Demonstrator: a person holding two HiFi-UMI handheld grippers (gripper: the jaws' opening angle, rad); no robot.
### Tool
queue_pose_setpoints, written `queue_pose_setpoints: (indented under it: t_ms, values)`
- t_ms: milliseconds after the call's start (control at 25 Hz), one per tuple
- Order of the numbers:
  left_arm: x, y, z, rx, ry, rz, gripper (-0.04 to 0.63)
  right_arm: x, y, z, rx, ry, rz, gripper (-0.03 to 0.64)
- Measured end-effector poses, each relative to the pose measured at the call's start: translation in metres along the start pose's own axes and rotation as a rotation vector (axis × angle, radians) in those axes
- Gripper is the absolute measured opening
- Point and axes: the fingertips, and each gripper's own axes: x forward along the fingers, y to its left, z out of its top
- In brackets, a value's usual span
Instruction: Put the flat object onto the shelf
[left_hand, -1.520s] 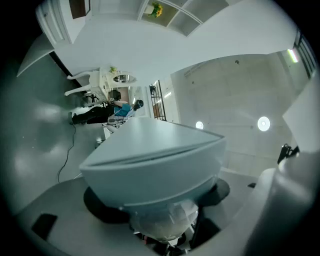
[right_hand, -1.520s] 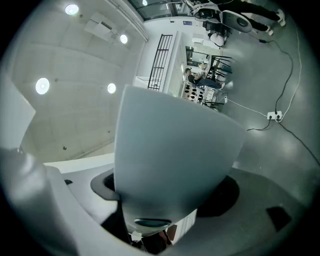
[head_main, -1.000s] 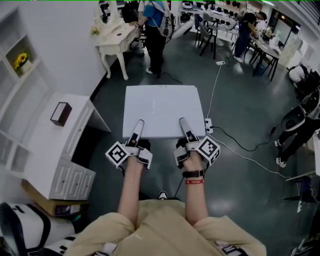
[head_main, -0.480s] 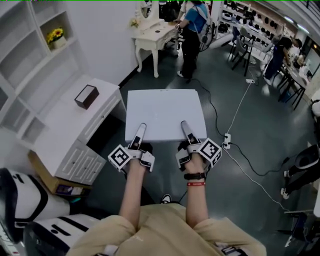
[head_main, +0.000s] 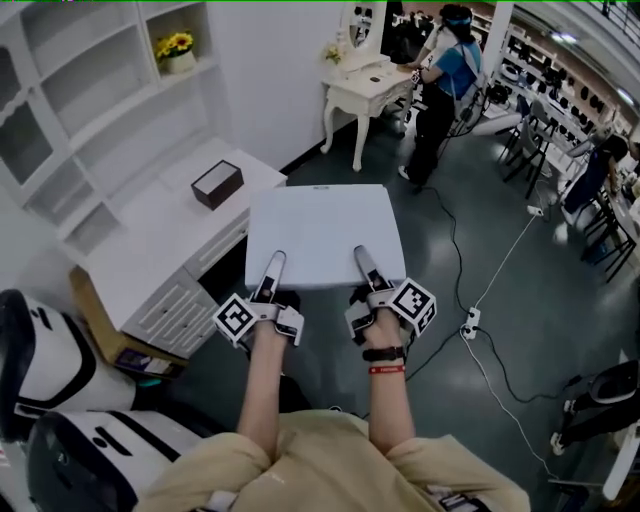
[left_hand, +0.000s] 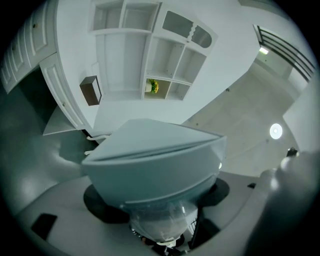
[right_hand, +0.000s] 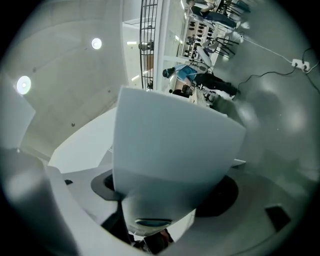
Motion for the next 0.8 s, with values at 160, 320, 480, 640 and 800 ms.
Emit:
queue_pose_setpoints:
  t_ms: [160, 320, 480, 640, 800]
  values:
    - [0.003, 0.002, 0.04, 0.034, -0.05, 0.004, 0.365, 0.041, 0.006, -0.019, 0.015, 0.054, 0.023, 0.393]
    - [-0.002, 0.007, 0.077, 0.063, -0.103, 0.02, 0.365, 0.078, 0.012, -0.042, 0.027, 0.114, 0.042, 0.39]
    - [-0.006, 0.01, 0.109, 0.063, -0.157, 0.024, 0.365, 0.107, 0.016, -0.062, 0.017, 0.167, 0.034, 0.388]
    - [-0.007, 0.015, 0.13, 0.068, -0.202, 0.03, 0.365, 0.132, 0.019, -0.074, 0.016, 0.207, 0.044, 0.387]
    - [-0.008, 0.021, 0.159, 0.073, -0.248, 0.04, 0.365, 0.165, 0.022, -0.09, 0.023, 0.247, 0.065, 0.385]
